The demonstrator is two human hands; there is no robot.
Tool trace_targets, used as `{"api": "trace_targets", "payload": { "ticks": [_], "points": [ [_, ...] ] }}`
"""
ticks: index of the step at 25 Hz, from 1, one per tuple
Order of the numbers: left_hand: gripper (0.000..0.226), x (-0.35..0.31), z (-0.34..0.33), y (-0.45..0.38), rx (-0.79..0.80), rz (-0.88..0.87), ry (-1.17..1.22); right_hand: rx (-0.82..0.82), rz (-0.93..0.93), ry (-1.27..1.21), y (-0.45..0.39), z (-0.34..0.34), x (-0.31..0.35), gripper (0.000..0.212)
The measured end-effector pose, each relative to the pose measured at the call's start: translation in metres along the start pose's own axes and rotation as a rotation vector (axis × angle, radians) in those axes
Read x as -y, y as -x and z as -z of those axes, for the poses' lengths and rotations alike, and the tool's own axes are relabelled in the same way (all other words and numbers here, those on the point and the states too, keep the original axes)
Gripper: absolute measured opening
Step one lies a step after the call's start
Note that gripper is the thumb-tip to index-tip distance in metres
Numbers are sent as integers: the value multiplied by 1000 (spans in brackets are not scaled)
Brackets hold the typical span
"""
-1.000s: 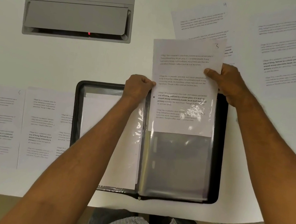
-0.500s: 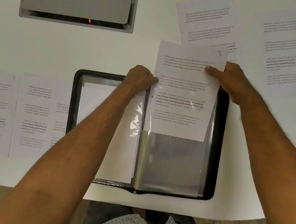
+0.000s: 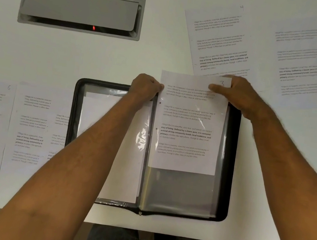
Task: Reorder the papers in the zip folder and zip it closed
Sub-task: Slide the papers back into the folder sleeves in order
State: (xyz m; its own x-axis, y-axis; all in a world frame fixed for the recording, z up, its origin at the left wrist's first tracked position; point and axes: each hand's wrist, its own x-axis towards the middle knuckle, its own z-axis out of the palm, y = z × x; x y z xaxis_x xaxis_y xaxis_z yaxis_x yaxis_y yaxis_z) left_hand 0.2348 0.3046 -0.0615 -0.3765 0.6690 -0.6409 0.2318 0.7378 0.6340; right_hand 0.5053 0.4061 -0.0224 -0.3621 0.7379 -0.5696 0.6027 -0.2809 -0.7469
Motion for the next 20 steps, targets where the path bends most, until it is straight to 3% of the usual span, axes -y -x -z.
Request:
{"api": "trace_targets", "payload": {
  "ticks": [3, 7, 10, 12, 15, 20],
  "points": [
    [21, -1, 4, -1, 81, -28, -89, -147, 129, 51, -1, -6, -9, 21],
    [7, 0, 2, 5, 80, -94, -20, -42, 87, 140, 4, -7, -14, 19],
    [35, 3, -1, 8, 109, -136, 42, 41, 53, 223, 5, -4, -18, 15],
    [26, 6, -3, 7, 119, -172, 31, 75, 49, 253, 6, -5, -19, 15],
    [10, 13, -6, 6, 102, -197, -27, 99, 39, 313, 12, -9, -15, 16],
    [17, 20, -7, 4, 118, -267, -57, 51, 25, 273, 30, -11, -20, 26]
  ]
}}
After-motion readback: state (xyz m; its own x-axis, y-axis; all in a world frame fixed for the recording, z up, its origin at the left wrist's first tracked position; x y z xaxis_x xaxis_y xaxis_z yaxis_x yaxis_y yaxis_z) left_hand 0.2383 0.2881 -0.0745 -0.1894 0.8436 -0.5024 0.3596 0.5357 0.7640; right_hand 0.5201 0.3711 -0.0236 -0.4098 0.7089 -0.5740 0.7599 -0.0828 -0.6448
